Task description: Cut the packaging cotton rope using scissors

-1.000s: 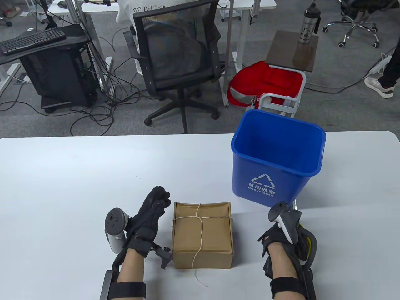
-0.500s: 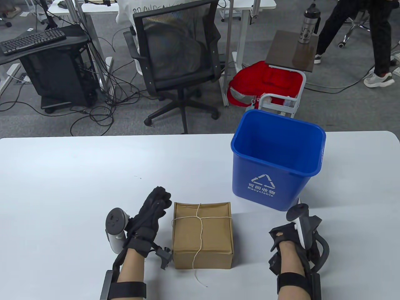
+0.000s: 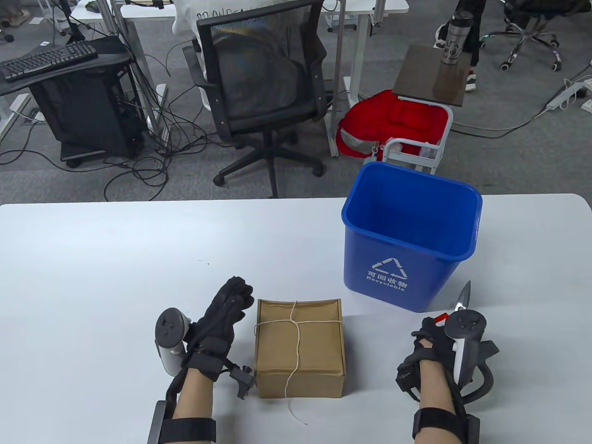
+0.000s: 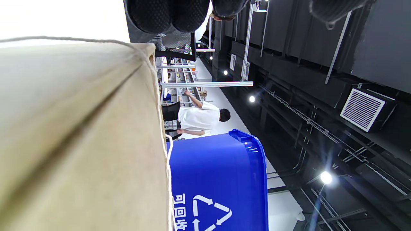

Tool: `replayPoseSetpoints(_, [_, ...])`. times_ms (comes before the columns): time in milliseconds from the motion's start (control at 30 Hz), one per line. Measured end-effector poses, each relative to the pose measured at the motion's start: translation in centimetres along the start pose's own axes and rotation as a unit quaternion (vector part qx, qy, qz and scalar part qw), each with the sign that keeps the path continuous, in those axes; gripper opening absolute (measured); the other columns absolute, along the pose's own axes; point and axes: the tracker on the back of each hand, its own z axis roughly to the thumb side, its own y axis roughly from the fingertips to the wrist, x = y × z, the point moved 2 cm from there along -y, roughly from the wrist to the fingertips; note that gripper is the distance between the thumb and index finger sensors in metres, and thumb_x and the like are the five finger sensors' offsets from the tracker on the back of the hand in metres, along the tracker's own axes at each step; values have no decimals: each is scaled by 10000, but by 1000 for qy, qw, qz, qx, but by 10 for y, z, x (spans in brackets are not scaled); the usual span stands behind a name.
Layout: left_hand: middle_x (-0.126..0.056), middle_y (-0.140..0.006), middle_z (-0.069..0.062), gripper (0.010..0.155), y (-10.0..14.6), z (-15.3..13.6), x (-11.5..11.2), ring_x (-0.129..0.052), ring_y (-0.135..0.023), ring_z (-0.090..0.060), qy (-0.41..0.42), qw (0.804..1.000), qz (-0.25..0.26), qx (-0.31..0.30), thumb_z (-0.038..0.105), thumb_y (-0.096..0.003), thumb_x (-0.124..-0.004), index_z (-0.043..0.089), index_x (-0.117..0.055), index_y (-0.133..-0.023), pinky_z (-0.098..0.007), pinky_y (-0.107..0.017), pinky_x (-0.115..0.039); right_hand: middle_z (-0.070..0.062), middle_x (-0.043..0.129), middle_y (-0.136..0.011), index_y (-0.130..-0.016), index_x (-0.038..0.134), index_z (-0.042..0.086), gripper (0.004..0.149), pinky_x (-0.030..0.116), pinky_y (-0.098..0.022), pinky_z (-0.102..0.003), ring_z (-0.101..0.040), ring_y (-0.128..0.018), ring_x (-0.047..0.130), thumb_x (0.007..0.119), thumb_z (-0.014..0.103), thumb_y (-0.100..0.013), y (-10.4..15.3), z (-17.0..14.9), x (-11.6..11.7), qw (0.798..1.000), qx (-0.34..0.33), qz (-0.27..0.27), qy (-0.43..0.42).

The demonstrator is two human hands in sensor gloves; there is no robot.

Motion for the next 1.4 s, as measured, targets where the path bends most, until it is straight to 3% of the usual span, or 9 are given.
replayPoseSetpoints(333, [-438,-1129,-315,774,0,0,0,-521,-1005,-595,5,1000,1,0,569,-610,-628,91,-366,-1159,-789,-667,-366,-139,696,-809,-981,197,63,829,872,-410,-569,-254,-416,941,808,309,-477,12,6,-40,967,-94,-78,-224])
replayPoseSetpoints(433, [-435,-1130,-314,773,0,0,0,-519,-1005,-597,5,1000,1,2,567,-610,-628,90,-366,-1160,-790,-666,-363,-121,694,-815,-984,197,89,823,853,-464,-586,-260,-482,948,805,314,-477,23,13,-48,938,-195,-101,-268])
replayPoseSetpoints(533, [-434,-1128,-317,774,0,-1,1,-515,-1004,-598,-3,1000,2,7,565,-610,-631,88,-364,-1159,-790,-665,-362,-125,727,-812,-993,248,105,817,824,-486,-619,-291,-499,965,848,288,-471,49,27,-60,877,-342,-121,-314])
replayPoseSetpoints(600, [-434,-1128,-316,773,0,-1,2,-512,-1005,-598,-16,1000,3,9,563,-611,-634,88,-365,-1158,-789,-665,-364,-108,786,-819,-1000,317,103,802,838,-480,-611,-275,-476,999,874,299,-457,68,36,-67,857,-394,-132,-303])
replayPoseSetpoints(667, [-433,-1127,-317,773,0,0,3,-513,-1004,-599,-28,1000,4,11,559,-611,-638,87,-363,-1158,-788,-665,-364,-113,850,-794,-1011,369,98,795,845,-466,-617,-267,-458,1020,892,286,-442,81,47,-67,844,-431,-94,-306])
replayPoseSetpoints(800, [-428,-1128,-315,779,2,8,5,-511,-1005,-598,-66,998,5,7,550,-609,-657,88,-354,-1157,-789,-664,-365,-149,926,-644,-1023,498,84,788,824,-392,-641,-305,-331,985,951,222,-393,101,75,-52,809,-469,122,-331])
replayPoseSetpoints(933, [-415,-1136,-310,805,2,17,5,-481,-1021,-602,-137,990,-12,10,537,-601,-711,92,-340,-1159,-793,-667,-361,-151,963,-577,-1014,573,38,814,806,-376,-676,-361,-397,1028,974,358,-382,112,96,-32,802,-471,311,-196])
replayPoseSetpoints(1067, [-340,-1150,-308,913,2,17,0,-450,-1036,-599,-213,976,-35,28,564,-593,-727,116,-162,-1152,-792,-673,-360,-181,843,-746,-1087,439,62,964,648,-493,-778,-468,-745,886,971,436,-375,119,110,-15,787,-490,375,-38])
replayPoseSetpoints(1400, [-259,-1165,-315,1023,-3,10,-15,-366,-1060,-617,-283,948,-129,74,542,-551,-855,136,-138,-1158,-808,-683,-327,-240,811,-768,-1109,445,59,998,568,-518,-842,-495,-764,814,992,457,-375,109,134,3,743,-382,539,111])
